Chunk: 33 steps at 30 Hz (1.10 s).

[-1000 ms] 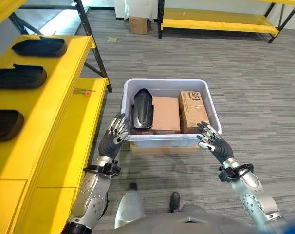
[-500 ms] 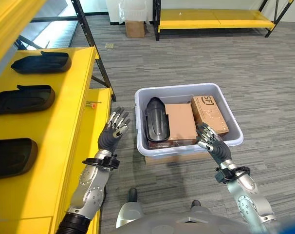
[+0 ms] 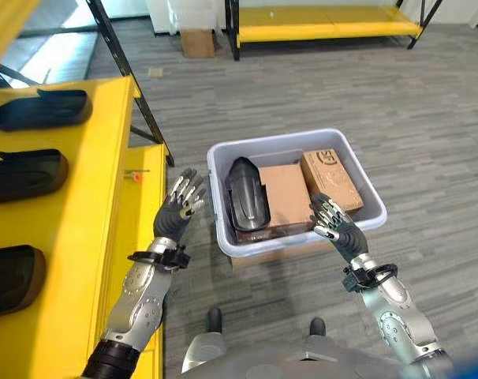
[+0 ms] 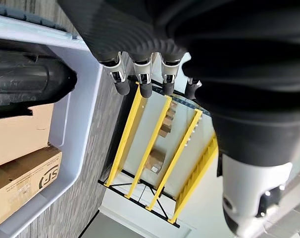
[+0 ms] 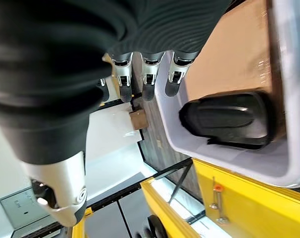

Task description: Move parts from the plastic box to the shelf.

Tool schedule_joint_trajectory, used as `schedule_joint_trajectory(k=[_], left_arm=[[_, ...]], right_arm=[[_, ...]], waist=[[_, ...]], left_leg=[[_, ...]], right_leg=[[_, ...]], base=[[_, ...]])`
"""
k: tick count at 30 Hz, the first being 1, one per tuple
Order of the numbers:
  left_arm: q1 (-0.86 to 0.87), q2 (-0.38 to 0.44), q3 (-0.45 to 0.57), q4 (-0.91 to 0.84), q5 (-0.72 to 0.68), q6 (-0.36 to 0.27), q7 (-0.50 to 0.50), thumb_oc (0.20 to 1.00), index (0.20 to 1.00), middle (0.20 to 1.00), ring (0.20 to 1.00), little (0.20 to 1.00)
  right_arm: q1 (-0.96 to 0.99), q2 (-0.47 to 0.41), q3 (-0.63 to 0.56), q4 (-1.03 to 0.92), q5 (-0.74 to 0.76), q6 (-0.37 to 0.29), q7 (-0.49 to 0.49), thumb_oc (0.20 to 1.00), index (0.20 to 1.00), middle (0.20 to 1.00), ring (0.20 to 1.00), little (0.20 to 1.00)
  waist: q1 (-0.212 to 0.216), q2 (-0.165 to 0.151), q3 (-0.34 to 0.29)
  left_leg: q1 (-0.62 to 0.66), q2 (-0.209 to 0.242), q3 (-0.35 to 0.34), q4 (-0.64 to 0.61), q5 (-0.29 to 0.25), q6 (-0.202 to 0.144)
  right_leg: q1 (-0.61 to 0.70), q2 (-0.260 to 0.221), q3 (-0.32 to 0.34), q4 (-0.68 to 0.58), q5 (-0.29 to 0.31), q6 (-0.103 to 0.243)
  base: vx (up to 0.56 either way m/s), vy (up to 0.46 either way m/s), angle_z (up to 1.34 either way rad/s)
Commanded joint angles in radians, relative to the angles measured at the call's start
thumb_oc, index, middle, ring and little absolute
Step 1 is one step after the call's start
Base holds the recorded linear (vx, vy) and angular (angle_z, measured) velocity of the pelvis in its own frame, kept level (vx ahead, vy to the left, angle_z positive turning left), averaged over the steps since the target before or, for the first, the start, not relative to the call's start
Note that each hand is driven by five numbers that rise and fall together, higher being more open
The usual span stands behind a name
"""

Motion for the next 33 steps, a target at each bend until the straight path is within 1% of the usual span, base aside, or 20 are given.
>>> schedule_joint_trajectory(k=[1,2,3,4,5,7,10,13,15,18,19,21,24,27,28,29,33], left_arm=[[-0.110,-0.021,-0.030,-0.022,0.089,-0.098,0.071,1.000,1.000,1.000,1.000,1.000],[-0.187,-0.033,-0.042,0.009,0.116,-0.119,0.125,1.000,1.000,1.000,1.000,1.000],[-0.190,-0.034,-0.042,0.012,0.116,-0.120,0.126,1.000,1.000,1.000,1.000,1.000],[-0.266,-0.046,-0.040,0.042,0.145,-0.141,0.185,1.000,1.000,1.000,1.000,1.000],[-0.337,-0.065,-0.027,0.075,0.174,-0.156,0.257,1.000,1.000,1.000,1.000,1.000],[-0.401,-0.076,0.006,0.104,0.237,-0.176,0.348,1.000,1.000,1.000,1.000,1.000],[-0.440,-0.078,0.038,0.112,0.280,-0.192,0.415,1.000,1.000,1.000,1.000,1.000],[-0.500,-0.071,0.077,0.138,0.366,-0.203,0.515,1.000,1.000,1.000,1.000,1.000],[-0.547,-0.067,0.091,0.172,0.386,-0.213,0.569,1.000,1.000,1.000,1.000,1.000],[-0.611,-0.046,0.101,0.184,0.451,-0.214,0.635,1.000,1.000,1.000,1.000,1.000],[-0.612,-0.047,0.101,0.184,0.451,-0.214,0.636,1.000,1.000,1.000,1.000,1.000],[-0.633,-0.029,0.113,0.180,0.501,-0.223,0.680,1.000,1.000,1.000,1.000,1.000],[-0.691,0.002,0.090,0.243,0.521,-0.213,0.701,1.000,1.000,1.000,1.000,1.000],[-0.760,0.035,0.054,0.329,0.518,-0.196,0.702,1.000,1.000,1.000,1.000,1.000],[-0.762,0.036,0.053,0.332,0.518,-0.197,0.702,1.000,1.000,1.000,1.000,1.000],[-0.809,0.057,0.031,0.387,0.507,-0.192,0.698,1.000,1.000,1.000,1.000,1.000],[-0.887,0.077,-0.010,0.520,0.450,-0.177,0.682,1.000,1.000,1.000,1.000,1.000]], right_arm=[[-0.133,-0.043,-0.009,-0.086,-0.013,-0.097,-0.053,1.000,1.000,1.000,1.000,1.000],[-0.217,-0.034,0.012,-0.091,-0.024,-0.117,-0.097,1.000,1.000,1.000,1.000,1.000],[-0.220,-0.033,0.012,-0.090,-0.024,-0.118,-0.097,1.000,1.000,1.000,1.000,1.000],[-0.295,-0.012,0.028,-0.086,-0.038,-0.139,-0.144,1.000,1.000,1.000,1.000,1.000],[-0.343,0.013,0.030,-0.101,-0.058,-0.162,-0.189,1.000,1.000,1.000,1.000,1.000],[-0.365,0.030,0.020,-0.108,-0.066,-0.188,-0.230,1.000,1.000,1.000,1.000,1.000],[-0.361,0.028,0.009,-0.109,-0.068,-0.203,-0.247,1.000,1.000,1.000,1.000,1.000],[-0.372,0.020,0.000,-0.102,-0.072,-0.215,-0.264,1.000,1.000,1.000,1.000,1.000],[-0.382,0.018,0.003,-0.095,-0.065,-0.224,-0.272,1.000,1.000,1.000,1.000,1.000],[-0.375,0.002,0.002,-0.104,-0.054,-0.233,-0.262,1.000,1.000,1.000,1.000,1.000],[-0.375,0.001,0.002,-0.104,-0.054,-0.233,-0.262,1.000,1.000,1.000,1.000,1.000],[-0.361,-0.012,0.003,-0.107,-0.044,-0.236,-0.245,1.000,1.000,1.000,1.000,1.000],[-0.345,-0.025,0.009,-0.109,-0.028,-0.238,-0.223,1.000,1.000,1.000,1.000,1.000],[-0.336,-0.033,0.014,-0.110,-0.015,-0.239,-0.210,1.000,1.000,1.000,1.000,1.000],[-0.336,-0.033,0.013,-0.110,-0.015,-0.239,-0.210,1.000,1.000,1.000,1.000,1.000],[-0.331,-0.040,0.017,-0.108,-0.010,-0.239,-0.204,1.000,1.000,1.000,1.000,1.000],[-0.309,-0.050,0.024,-0.105,0.002,-0.238,-0.193,1.000,1.000,1.000,1.000,1.000]], waist=[[-0.015,0.049,0.076],[-0.025,0.053,0.118],[-0.023,0.053,0.115],[-0.029,0.051,0.150],[-0.038,0.039,0.187],[-0.049,0.028,0.223],[-0.057,0.021,0.240],[-0.067,0.014,0.244],[-0.071,0.011,0.246],[-0.083,0.005,0.244],[-0.084,0.006,0.244],[-0.090,0.005,0.233],[-0.103,0.007,0.216],[-0.117,0.008,0.203],[-0.117,0.008,0.203],[-0.126,0.011,0.197],[-0.150,0.019,0.180]], left_leg=[[-0.030,0.111,0.003,0.084,-0.050,-0.010],[-0.088,0.118,0.010,0.097,-0.037,-0.018],[-0.094,0.119,0.011,0.100,-0.038,-0.018],[-0.143,0.129,0.022,0.111,-0.028,-0.023],[-0.195,0.136,0.029,0.115,-0.019,-0.024],[-0.249,0.136,0.031,0.114,-0.011,-0.026],[-0.284,0.138,0.027,0.110,-0.006,-0.031],[-0.327,0.139,0.024,0.099,0.003,-0.034],[-0.345,0.140,0.020,0.094,0.006,-0.036],[-0.367,0.137,0.004,0.095,0.007,-0.038],[-0.368,0.137,0.003,0.096,0.007,-0.038],[-0.377,0.136,-0.005,0.094,0.005,-0.039],[-0.394,0.138,-0.011,0.104,0.003,-0.045],[-0.407,0.139,-0.011,0.109,0.005,-0.051],[-0.409,0.139,-0.012,0.110,0.004,-0.051],[-0.421,0.140,-0.012,0.118,0.005,-0.055],[-0.454,0.142,-0.018,0.142,0.003,-0.064]], right_leg=[[-0.069,-0.074,0.023,0.115,0.016,0.013],[-0.137,-0.064,0.040,0.126,0.008,0.008],[-0.145,-0.063,0.043,0.130,0.007,0.007],[-0.218,-0.048,0.060,0.154,0.009,0.003],[-0.288,-0.030,0.077,0.169,0.014,-0.002],[-0.367,-0.024,0.094,0.179,0.025,-0.005],[-0.405,-0.020,0.092,0.186,0.025,-0.007],[-0.449,-0.015,0.091,0.177,0.036,-0.008],[-0.466,-0.014,0.088,0.176,0.037,-0.008],[-0.478,-0.009,0.083,0.177,0.034,-0.011],[-0.478,-0.009,0.083,0.177,0.034,-0.011],[-0.482,-0.006,0.080,0.176,0.031,-0.011],[-0.488,-0.003,0.078,0.177,0.024,-0.012],[-0.493,0.001,0.079,0.176,0.024,-0.011],[-0.494,0.001,0.079,0.176,0.024,-0.011],[-0.500,0.003,0.079,0.177,0.023,-0.010],[-0.520,0.008,0.084,0.179,0.023,-0.011]], base=[[-0.29,-0.093,-0.08],[-0.25,-0.068,-0.32],[-0.24,-0.053,-0.53],[-0.20,-0.080,-0.71],[-0.24,-0.101,-0.71],[-0.09,-0.097,-0.49],[-0.01,-0.046,-0.16],[0.01,-0.012,0.08],[0.02,-0.014,0.10],[0.01,-0.011,0.01],[0.04,-0.023,0.02],[0.02,-0.013,0.02],[0.02,-0.009,0.02],[0.00,0.000,0.00],[0.00,0.000,0.00],[0.00,0.000,0.00],[0.00,-0.005,0.02]])
